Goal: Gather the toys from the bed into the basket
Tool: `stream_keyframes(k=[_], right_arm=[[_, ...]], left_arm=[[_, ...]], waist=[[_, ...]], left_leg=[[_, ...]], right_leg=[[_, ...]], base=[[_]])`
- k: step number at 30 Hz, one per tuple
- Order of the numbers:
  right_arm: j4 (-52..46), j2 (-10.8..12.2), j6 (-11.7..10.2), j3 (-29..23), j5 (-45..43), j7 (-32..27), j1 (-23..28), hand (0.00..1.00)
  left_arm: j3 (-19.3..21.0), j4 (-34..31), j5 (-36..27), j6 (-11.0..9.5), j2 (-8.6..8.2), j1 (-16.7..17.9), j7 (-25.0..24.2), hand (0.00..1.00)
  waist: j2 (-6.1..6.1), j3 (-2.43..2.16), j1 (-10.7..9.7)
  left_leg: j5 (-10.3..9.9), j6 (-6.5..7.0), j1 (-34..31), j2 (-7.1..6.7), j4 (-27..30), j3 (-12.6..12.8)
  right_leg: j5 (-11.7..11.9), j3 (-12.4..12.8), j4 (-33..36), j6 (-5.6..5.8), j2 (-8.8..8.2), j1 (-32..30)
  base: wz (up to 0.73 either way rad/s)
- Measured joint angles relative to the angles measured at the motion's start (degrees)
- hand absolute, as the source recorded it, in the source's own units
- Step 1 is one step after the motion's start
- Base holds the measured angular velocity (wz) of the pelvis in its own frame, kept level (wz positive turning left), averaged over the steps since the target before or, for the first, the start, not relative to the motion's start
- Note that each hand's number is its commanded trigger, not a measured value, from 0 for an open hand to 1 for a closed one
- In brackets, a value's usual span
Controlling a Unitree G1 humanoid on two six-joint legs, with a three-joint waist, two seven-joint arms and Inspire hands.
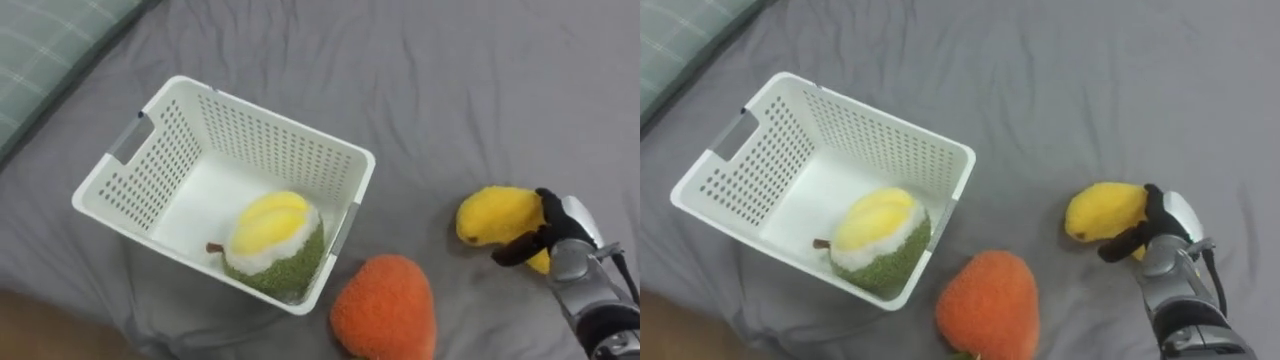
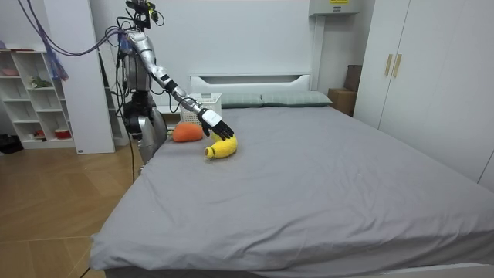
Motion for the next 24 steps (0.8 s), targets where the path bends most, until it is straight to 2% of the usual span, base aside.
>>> stream_keyframes(k=[4, 6, 8, 9, 10, 14, 19, 24], right_arm=[[1.0, -1.3, -0.4, 0.5, 0.3, -2.2, -1.3, 0.00], [2.8, -1.5, -0.7, 1.7, 0.5, -3.0, -2.3, 0.00], [2.9, -1.6, -0.7, 1.9, 0.6, -3.4, -2.6, 0.23], [2.9, -1.7, -0.7, 1.9, 0.6, -3.7, -2.6, 0.78], [3.0, -1.7, -0.6, 1.9, 0.6, -4.0, -2.6, 1.00], [3.0, -2.9, -0.6, 1.9, -0.5, -5.3, -2.9, 1.00], [3.0, -5.8, -0.4, 4.1, -2.1, -6.1, -2.9, 1.00], [2.7, -5.9, 0.6, 3.9, -3.6, -6.1, -2.4, 1.00]], left_arm=[[-0.5, 0.2, -2.4, -0.1, 0.01, -2.1, 0.0, 0.00], [-1.0, 0.2, -4.3, -0.2, 0.16, -2.5, 0.0, 0.00], [-1.3, 0.2, -5.5, -0.2, 0.17, -2.9, 0.0, 0.00], [-1.7, 0.1, -6.0, -0.2, 0.18, -2.9, 0.0, 0.00], [-1.9, 0.1, -6.2, -0.2, 0.19, -2.9, 0.0, 0.00], [-2.2, 0.0, -7.9, -0.2, 0.20, -2.9, 0.0, 0.00], [-2.2, 1.1, -7.9, -0.2, 0.24, -2.9, 0.0, 0.00], [-2.0, 1.2, -7.7, -0.2, 0.55, -2.0, 0.0, 0.00]], waist=[[-0.06, 0.91, 1.4], [-0.02, 1.04, 1.4], [-0.06, 1.06, 1.4], [-0.04, 1.07, 1.4], [-0.03, 1.08, 1.3], [-0.03, 1.07, 1.3], [-0.03, 1.07, 1.4], [0.04, 1.01, 1.1]], left_leg=[[0.0, -0.01, -1.4, 0.03, 0.0, 0.1], [0.0, -0.01, -1.7, 0.03, -0.1, 0.1], [0.0, -0.01, -2.2, 0.04, -0.1, 0.1], [0.0, -0.01, -2.4, 0.03, -0.1, 0.2], [0.0, -0.01, -2.4, 0.04, -0.1, 0.2], [0.0, -0.02, -2.4, 0.03, -0.1, 0.1], [0.0, -0.02, -2.1, 0.04, -0.1, 0.2], [0.0, -0.02, -1.6, 0.05, -0.1, 0.5]], right_leg=[[0.0, 0.2, 0.0, 0.00, 0.04, -1.4], [0.0, 0.4, -0.1, 0.00, 0.06, -1.7], [0.0, 0.6, 0.0, 0.00, 0.08, -2.3], [0.0, 0.6, -0.1, 0.00, 0.08, -2.4], [0.0, 0.6, -0.1, 0.00, 0.09, -2.4], [0.0, 0.5, -0.1, 0.00, 0.08, -2.4], [0.0, 0.5, 0.0, 0.00, 0.05, -2.2], [0.0, 0.5, 0.0, 0.00, -0.05, -1.7]], base=[[0.00], [0.00], [0.00], [0.00], [0.00], [0.00], [0.00], [-0.02]])
